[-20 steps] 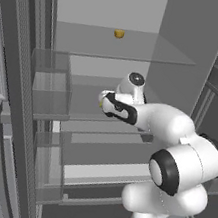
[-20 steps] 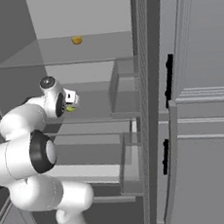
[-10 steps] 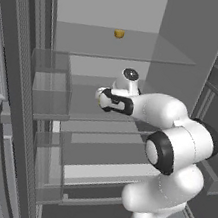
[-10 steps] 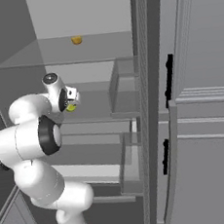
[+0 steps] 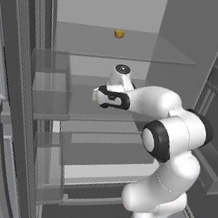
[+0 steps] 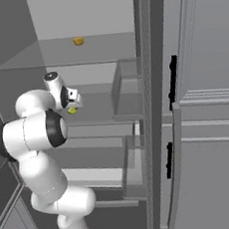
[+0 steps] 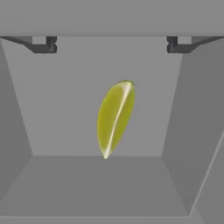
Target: Grab a lemon wedge from the fridge and one ice cube from the ice bowl, and put them in the glass of lemonade.
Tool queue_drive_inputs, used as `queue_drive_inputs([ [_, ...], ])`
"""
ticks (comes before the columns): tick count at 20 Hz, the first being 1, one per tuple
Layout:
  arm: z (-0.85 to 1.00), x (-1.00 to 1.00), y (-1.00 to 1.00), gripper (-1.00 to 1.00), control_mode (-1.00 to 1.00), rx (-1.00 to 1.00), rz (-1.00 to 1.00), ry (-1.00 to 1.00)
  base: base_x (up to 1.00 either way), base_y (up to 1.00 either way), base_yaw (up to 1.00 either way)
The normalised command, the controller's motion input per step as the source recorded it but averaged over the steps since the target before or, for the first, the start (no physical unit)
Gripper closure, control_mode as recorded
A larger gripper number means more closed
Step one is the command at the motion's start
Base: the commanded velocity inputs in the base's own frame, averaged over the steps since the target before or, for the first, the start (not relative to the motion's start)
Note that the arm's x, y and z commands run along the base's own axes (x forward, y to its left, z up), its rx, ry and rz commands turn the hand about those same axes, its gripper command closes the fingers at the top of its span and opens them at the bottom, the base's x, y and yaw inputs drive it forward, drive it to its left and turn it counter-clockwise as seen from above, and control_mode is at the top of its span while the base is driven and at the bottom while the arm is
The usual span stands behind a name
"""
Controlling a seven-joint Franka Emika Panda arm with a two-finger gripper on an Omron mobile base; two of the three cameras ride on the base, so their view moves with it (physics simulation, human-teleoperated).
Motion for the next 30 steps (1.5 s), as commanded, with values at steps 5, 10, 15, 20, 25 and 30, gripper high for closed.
queue_drive_inputs([
  [5,-0.17,0.27,0.01,-1.0,-1.0,0.0,0.0,0.0,0.0,0.0,0.0],
  [10,-0.03,0.33,0.03,-1.0,-1.0,0.0,0.0,0.0,0.0,0.0,0.0],
  [15,0.0,0.41,0.02,-1.0,-1.0,0.0,0.0,0.0,0.0,0.0,0.0],
  [20,-0.09,0.18,0.0,-1.0,-1.0,0.0,0.0,0.0,0.0,0.0,0.0],
  [25,-0.11,0.0,0.0,-1.0,-1.0,0.0,0.0,0.0,0.0,0.0,0.0],
  [30,-0.04,0.0,0.1,-1.0,-1.0,0.0,-0.06,0.03,0.0,0.0,0.0],
])
